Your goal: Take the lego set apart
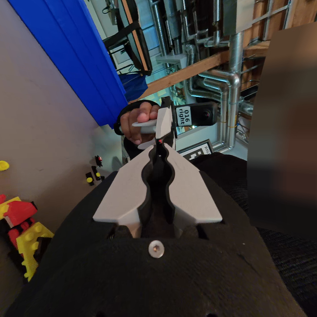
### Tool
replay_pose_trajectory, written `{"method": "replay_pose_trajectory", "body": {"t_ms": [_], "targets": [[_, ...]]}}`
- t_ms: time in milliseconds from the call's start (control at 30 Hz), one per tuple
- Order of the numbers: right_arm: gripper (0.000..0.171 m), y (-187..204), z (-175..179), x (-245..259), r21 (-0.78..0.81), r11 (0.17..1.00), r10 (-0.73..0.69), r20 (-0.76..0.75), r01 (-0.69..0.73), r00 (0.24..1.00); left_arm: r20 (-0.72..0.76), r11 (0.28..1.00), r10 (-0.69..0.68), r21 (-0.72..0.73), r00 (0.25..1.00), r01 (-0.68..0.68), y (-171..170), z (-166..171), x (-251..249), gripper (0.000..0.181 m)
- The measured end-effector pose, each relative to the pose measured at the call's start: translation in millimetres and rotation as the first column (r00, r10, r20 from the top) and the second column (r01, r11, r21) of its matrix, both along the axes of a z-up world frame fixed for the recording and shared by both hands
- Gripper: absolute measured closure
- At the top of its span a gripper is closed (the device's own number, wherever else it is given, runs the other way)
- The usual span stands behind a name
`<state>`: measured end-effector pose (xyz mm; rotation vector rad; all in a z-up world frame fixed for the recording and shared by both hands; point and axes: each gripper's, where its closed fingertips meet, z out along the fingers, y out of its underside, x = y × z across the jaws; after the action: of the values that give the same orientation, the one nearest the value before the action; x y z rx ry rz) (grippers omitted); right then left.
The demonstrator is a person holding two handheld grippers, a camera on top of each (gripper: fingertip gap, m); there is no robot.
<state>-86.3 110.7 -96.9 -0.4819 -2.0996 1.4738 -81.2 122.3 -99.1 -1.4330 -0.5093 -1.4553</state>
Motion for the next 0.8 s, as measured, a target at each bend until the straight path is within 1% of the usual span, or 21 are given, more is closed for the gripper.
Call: {"method": "replay_pose_trajectory", "body": {"t_ms": [167,233,300,433,533,700,800], "targets": [[0.157,0,9,2,-0.047,0.999,0.007,-0.017,-0.008,1.0,0.069,0.999,-0.018,0.039,0.997,0.015,0,8,2,0.179],[0.157,1,8,1,-0.044,0.999,0.004,-0.009,-0.005,1.0,0.082,0.999,-0.019,0.036,0.996,0.016,1,7,1,0.179],[0.158,1,4,1,-0.018,1.0,0.004,0.01,-0.004,1.0,0.057,1.0,-0.009,0.01,0.998,0.009,2,3,1,0.179],[0.158,6,-7,-2,0.061,0.998,-0.026,0.039,0.024,0.999,-0.048,0.997,0.039,-0.071,0.998,-0.043,6,-9,-2,0.179],[0.158,9,-8,-2,0.051,0.998,-0.029,0.061,0.026,0.998,-0.045,0.994,0.06,-0.084,0.997,-0.064,9,-10,-3,0.179],[0.158,10,-4,-5,0.007,0.999,-0.046,0.051,0.046,0.998,-0.004,0.993,0.09,-0.08,0.996,-0.09,10,-6,-7,0.179],[0.159,11,-2,-7,-0.019,0.998,-0.056,0.049,0.057,0.997,-0.007,0.991,0.106,-0.08,0.994,-0.106,11,-4,-8,0.179]]}}
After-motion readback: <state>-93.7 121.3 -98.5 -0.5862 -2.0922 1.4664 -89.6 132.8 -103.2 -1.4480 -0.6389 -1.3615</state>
